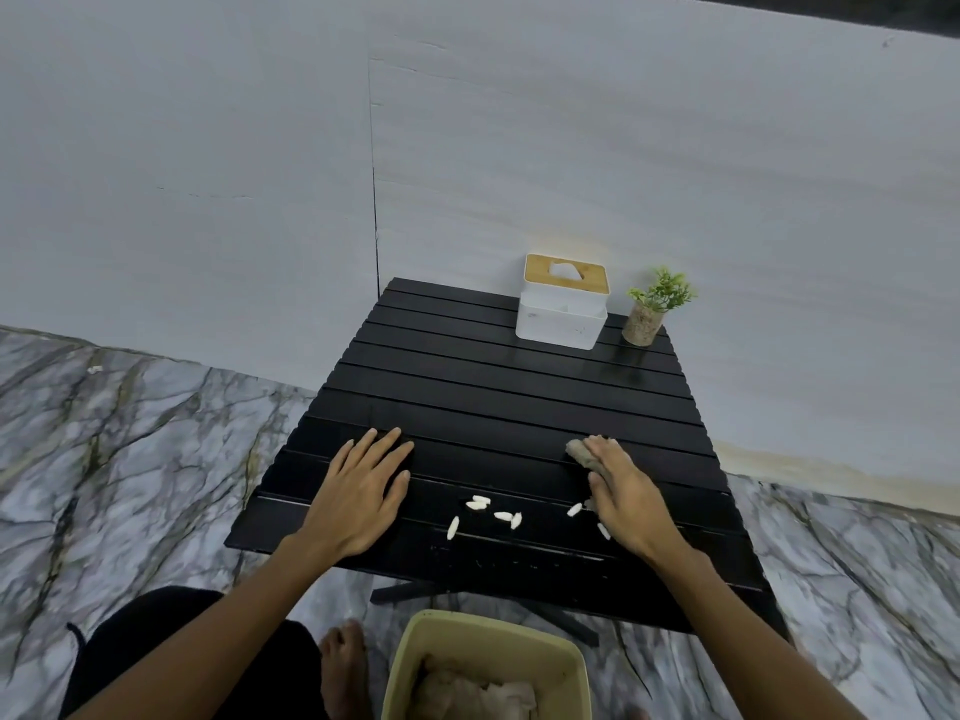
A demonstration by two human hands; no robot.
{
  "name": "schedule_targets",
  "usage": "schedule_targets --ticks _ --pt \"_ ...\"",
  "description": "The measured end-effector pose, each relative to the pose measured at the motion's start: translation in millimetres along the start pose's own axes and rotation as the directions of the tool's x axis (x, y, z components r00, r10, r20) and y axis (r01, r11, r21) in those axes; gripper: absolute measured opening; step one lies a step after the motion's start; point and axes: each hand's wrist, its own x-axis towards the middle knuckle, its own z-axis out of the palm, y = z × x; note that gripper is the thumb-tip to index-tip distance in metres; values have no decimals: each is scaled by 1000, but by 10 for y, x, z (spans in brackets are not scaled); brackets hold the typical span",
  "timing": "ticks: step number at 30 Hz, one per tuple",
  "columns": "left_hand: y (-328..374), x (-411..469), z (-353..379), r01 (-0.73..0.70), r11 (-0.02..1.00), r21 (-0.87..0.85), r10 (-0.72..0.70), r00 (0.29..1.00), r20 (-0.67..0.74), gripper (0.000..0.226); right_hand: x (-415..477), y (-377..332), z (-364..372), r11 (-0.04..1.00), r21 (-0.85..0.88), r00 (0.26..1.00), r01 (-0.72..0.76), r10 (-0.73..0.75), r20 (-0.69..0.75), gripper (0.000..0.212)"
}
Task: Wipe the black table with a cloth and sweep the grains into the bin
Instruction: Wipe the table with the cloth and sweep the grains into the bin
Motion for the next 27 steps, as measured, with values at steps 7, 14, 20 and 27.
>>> schedule_targets --ticks 7,14,20,27 --pt "54 -57 -1 15 1000 -4 -15 1000 0 64 -285 -557 263 979 119 979 164 -176 102 44" --pt "60 -118 -22 14 1000 -11 -14 1000 12 64 -335 -635 -31 907 418 997 50 -23 -70 35" --pt "79 -197 -11 10 1000 -14 -10 1000 1 62 -644 110 -369 976 126 955 -179 204 -217 39" --pt "123 -246 -25 10 1000 -6 -10 1000 -1 63 -781 -237 62 992 -38 977 -124 116 -179 48"
